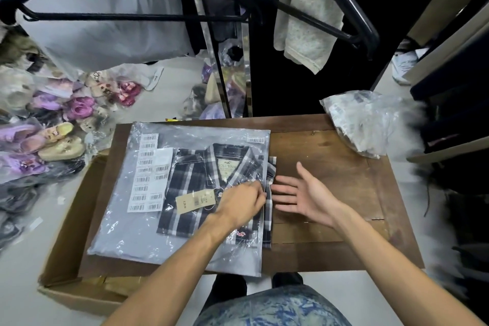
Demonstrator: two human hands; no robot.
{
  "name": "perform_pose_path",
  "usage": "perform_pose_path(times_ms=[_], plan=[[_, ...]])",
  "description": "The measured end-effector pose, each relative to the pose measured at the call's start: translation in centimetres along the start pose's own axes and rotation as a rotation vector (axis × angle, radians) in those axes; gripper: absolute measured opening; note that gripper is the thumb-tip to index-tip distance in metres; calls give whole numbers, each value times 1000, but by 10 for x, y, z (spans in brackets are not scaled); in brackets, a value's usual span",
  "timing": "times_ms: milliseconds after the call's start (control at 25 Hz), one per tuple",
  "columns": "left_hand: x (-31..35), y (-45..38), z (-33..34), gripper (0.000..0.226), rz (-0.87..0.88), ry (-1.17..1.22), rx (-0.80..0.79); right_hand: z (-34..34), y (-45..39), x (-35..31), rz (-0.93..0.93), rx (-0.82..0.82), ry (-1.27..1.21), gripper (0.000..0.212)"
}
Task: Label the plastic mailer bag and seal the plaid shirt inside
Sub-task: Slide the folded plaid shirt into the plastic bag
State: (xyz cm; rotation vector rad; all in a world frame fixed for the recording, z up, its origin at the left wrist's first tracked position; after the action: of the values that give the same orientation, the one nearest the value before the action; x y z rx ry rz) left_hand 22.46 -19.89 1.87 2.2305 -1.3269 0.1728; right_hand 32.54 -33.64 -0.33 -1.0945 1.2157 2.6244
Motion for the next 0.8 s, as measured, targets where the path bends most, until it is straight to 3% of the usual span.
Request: perform_pose_path(times_ms=[440, 680, 800], plan=[[3, -4, 1, 20, -19, 101, -48, 23, -43, 23, 92, -150, -355, 98], [1, 1, -6, 24, -50, 114, 24, 6, -38, 20, 10, -117, -451, 88], [6, 0, -7, 24, -42, 150, -2, 8, -37, 24, 82, -243, -467, 104]])
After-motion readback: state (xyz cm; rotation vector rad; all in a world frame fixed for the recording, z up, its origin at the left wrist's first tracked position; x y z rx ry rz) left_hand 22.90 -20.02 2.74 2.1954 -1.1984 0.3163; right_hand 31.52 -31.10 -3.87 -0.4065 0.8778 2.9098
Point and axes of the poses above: each hand's wrist, its own y-axis away from the middle knuckle, its own z-axis out of the palm, x = y × z, the point moved 5 cm from there along -y, towards the middle knuckle, and after that the axes turned 9 degrees about -z, right-handed, at the moved point
